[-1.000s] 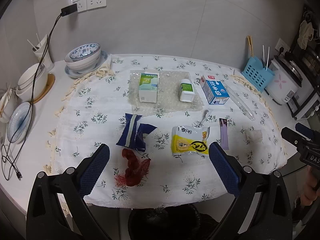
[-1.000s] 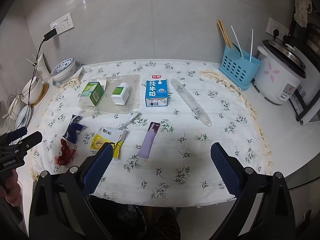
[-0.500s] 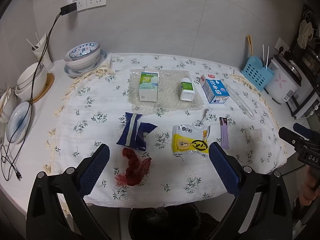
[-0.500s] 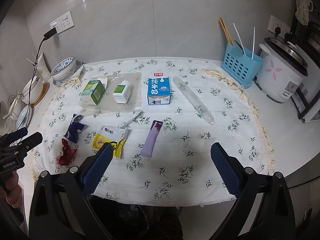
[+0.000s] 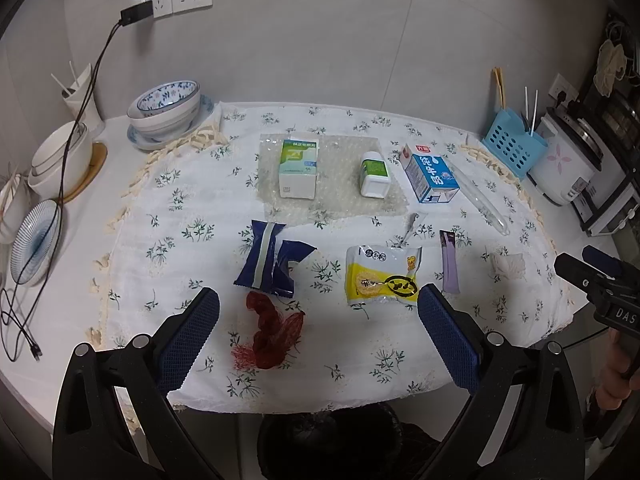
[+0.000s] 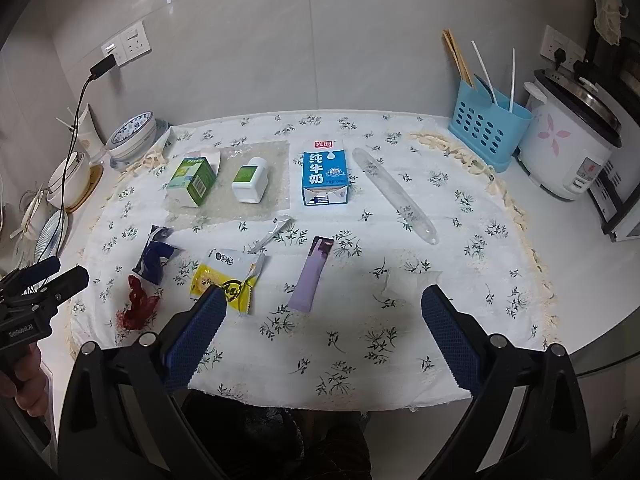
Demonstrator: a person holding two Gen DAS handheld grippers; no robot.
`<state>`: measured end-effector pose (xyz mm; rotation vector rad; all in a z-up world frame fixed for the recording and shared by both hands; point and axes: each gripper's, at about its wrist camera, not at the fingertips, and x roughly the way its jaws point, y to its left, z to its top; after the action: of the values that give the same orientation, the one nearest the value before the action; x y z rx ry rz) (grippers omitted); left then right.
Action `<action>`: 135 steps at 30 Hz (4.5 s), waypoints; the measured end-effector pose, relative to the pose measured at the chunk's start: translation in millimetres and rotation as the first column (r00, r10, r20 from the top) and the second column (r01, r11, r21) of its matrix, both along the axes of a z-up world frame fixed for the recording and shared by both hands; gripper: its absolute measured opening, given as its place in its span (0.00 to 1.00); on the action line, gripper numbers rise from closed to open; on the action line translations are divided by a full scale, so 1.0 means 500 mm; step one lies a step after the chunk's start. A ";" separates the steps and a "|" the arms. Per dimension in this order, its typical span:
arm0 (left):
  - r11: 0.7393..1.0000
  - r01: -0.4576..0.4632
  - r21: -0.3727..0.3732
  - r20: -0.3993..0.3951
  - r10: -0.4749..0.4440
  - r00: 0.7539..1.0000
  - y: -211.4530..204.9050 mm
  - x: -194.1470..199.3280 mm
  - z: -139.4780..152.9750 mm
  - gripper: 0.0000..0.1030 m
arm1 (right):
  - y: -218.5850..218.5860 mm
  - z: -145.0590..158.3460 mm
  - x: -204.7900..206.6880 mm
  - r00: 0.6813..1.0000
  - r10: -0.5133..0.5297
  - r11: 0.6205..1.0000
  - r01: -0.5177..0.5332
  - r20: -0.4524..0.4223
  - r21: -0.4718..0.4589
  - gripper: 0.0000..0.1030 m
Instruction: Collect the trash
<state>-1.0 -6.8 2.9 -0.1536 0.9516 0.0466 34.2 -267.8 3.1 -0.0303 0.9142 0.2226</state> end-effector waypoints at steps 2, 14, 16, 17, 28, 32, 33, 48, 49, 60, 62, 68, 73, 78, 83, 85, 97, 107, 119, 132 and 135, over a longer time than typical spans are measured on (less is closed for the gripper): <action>1.000 0.000 0.000 0.000 0.000 1.000 0.001 0.000 0.000 0.94 | 0.000 0.000 -0.001 1.000 -0.001 1.000 0.001 -0.001 0.000 0.91; 1.000 0.004 -0.006 -0.003 -0.004 1.000 0.002 0.002 0.000 0.94 | 0.001 -0.001 -0.001 1.000 -0.002 1.000 0.002 0.001 -0.003 0.91; 1.000 0.004 -0.006 -0.003 -0.004 1.000 0.002 0.002 0.000 0.94 | 0.001 -0.002 0.000 1.000 -0.001 1.000 0.001 0.000 -0.001 0.91; 1.000 0.004 -0.005 -0.003 -0.004 1.000 0.001 0.003 0.000 0.94 | 0.001 -0.002 0.001 1.000 -0.002 1.000 0.002 -0.001 -0.002 0.91; 1.000 0.008 -0.001 -0.008 -0.008 1.000 0.003 0.007 -0.003 0.94 | 0.002 -0.002 0.002 1.000 -0.001 1.000 0.001 -0.001 -0.003 0.91; 1.000 0.010 0.000 -0.008 -0.010 1.000 0.004 0.008 -0.004 0.94 | 0.001 -0.004 0.006 1.000 -0.001 1.000 0.001 0.000 -0.004 0.91; 1.000 0.010 -0.001 -0.009 -0.010 1.000 0.004 0.008 -0.004 0.94 | 0.001 -0.004 0.007 1.000 -0.002 1.000 0.002 -0.001 -0.003 0.91; 1.000 0.016 0.005 -0.026 -0.015 1.000 0.011 0.028 -0.025 0.94 | 0.004 -0.007 0.029 1.000 0.004 1.000 -0.004 -0.003 -0.005 0.91; 1.000 0.015 0.006 -0.031 -0.014 0.999 0.014 0.032 -0.030 0.94 | 0.008 -0.008 0.034 1.000 0.006 1.000 -0.006 -0.004 -0.008 0.91; 0.999 -0.021 0.039 -0.154 0.027 0.988 0.081 0.139 -0.146 0.94 | 0.060 -0.062 0.171 0.997 0.049 0.998 -0.051 -0.059 -0.047 0.91; 0.999 -0.025 0.044 -0.178 0.032 0.984 0.090 0.159 -0.170 0.94 | 0.066 -0.075 0.209 0.996 0.052 0.997 -0.055 -0.072 -0.049 0.91; 0.999 -0.036 0.040 -0.241 0.044 0.969 0.105 0.201 -0.239 0.92 | 0.078 -0.114 0.324 0.993 0.041 0.997 -0.048 -0.109 -0.065 0.91; 0.998 -0.039 0.044 -0.271 0.049 0.961 0.112 0.226 -0.273 0.91 | 0.109 -0.155 0.409 0.987 0.045 0.994 -0.059 -0.154 -0.088 0.89; 0.998 -0.052 0.038 -0.296 0.061 0.953 0.120 0.236 -0.296 0.85 | 0.131 -0.195 0.476 0.978 0.019 0.990 -0.048 -0.206 -0.136 0.85; 0.997 -0.054 0.053 -0.304 0.068 0.950 0.113 0.245 -0.301 0.79 | 0.143 -0.227 0.515 0.964 -0.002 0.986 -0.042 -0.265 -0.160 0.78; 0.996 -0.058 0.064 -0.305 0.075 0.949 0.111 0.250 -0.301 0.76 | 0.144 -0.241 0.528 0.956 -0.012 0.987 -0.036 -0.294 -0.157 0.74; 0.991 -0.093 0.095 -0.331 0.120 0.936 0.113 0.271 -0.289 0.43 | 0.166 -0.281 0.565 0.928 -0.031 0.990 -0.022 -0.370 -0.139 0.60; 0.986 -0.155 0.061 -0.349 0.167 0.922 0.133 0.275 -0.287 0.25 | 0.152 -0.259 0.562 0.934 -0.010 0.994 -0.030 -0.358 -0.106 0.59; 0.983 -0.181 0.025 -0.294 0.181 0.939 0.153 0.226 -0.242 0.20 | 0.112 -0.169 0.470 0.957 0.010 0.999 -0.024 -0.289 -0.044 0.59; 0.997 -0.079 0.021 -0.161 0.082 0.983 0.084 0.134 -0.110 0.19 | 0.065 -0.058 0.262 0.985 -0.034 0.999 0.035 -0.169 0.001 0.59; 0.998 -0.059 0.016 -0.132 0.061 0.989 0.074 0.102 -0.080 0.19 | 0.062 -0.042 0.213 0.988 -0.038 0.999 0.040 -0.150 0.008 0.59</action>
<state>49.8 30.2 -37.1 -0.1698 1.0785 0.1189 140.6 -236.7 -17.9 0.0150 1.0626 0.1954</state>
